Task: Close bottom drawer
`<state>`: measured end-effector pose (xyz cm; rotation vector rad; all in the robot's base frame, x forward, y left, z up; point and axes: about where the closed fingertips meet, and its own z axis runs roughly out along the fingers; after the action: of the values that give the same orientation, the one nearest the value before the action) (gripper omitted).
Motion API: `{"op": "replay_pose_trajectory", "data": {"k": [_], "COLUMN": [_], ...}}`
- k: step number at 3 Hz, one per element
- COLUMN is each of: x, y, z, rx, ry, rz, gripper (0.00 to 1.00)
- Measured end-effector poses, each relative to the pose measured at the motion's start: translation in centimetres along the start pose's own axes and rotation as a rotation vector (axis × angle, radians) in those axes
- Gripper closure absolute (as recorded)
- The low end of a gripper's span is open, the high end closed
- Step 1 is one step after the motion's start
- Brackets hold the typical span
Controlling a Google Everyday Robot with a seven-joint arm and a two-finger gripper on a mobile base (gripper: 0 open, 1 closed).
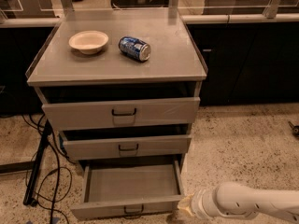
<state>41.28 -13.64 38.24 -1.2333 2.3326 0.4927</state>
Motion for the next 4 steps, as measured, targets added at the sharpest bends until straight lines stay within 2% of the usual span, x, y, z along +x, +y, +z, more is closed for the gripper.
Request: {"op": "replay_pose_trajectory", "data": {"k": [1,2,3,4], "x": [0.1,1.3,2.2,2.9], "y": [0.4,1.0,1.1,0.8], "z": [1.5,6.9,10.8,13.7], "rx": [-0.020,-0.067,-0.093,-0.100], "ry": [0.021,0.090,0.114,0.090], "rz": [-0.001,0.010,0.017,0.014], "gripper": [1.00,1.00,1.00,1.00]}}
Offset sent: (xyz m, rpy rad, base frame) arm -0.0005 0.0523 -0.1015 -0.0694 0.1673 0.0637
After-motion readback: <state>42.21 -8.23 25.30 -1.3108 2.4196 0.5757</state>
